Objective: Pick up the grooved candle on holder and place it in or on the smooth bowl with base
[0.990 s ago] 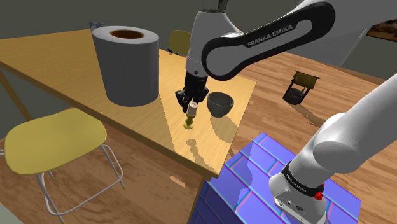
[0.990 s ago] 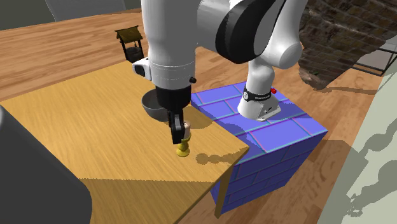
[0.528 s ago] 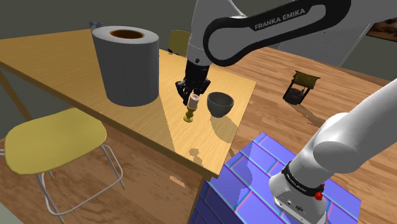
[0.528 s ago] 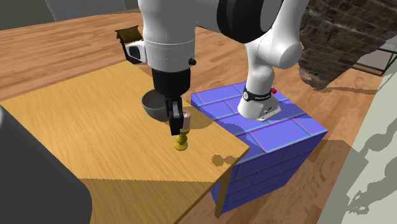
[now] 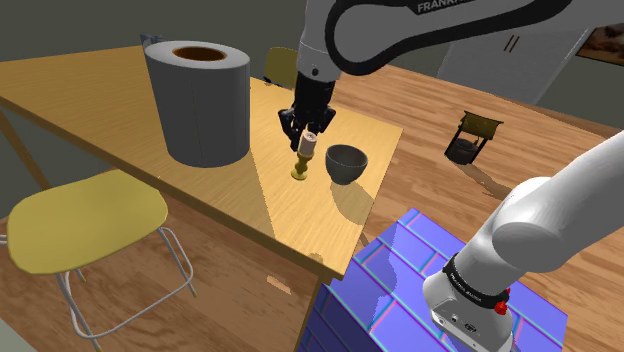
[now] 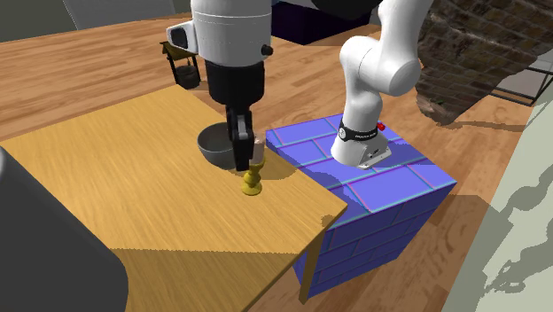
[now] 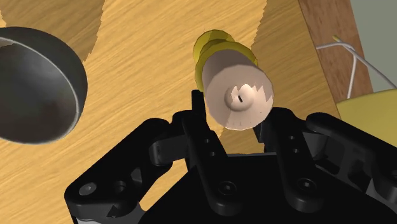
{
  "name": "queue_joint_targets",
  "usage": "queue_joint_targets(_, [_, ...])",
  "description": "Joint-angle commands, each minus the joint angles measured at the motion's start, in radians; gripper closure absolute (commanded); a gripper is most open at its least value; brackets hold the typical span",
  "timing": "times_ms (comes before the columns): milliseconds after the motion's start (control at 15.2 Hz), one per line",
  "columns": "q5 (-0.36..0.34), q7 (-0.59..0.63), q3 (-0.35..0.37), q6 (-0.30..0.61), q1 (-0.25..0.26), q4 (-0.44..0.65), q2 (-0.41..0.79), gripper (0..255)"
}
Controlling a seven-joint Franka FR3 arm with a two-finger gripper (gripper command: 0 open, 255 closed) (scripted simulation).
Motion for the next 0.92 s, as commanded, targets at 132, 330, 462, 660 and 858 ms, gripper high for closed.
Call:
queue_joint_targets(132, [0.002, 0.000, -0.004, -0.056, 0.000, 0.042, -0.014, 255])
queue_joint_targets(330, [0.002, -0.002, -0.008, -0.097, -0.001, 0.076, -0.021, 255])
queue_joint_targets(462, [0.002, -0.002, -0.011, -0.124, -0.001, 0.099, -0.025, 255])
queue_joint_targets(660, [0.003, -0.055, -0.048, -0.142, -0.017, 0.091, -0.049, 255])
queue_joint_targets(858, [-0.002, -0.132, -0.103, -0.155, -0.042, 0.073, -0.075, 255])
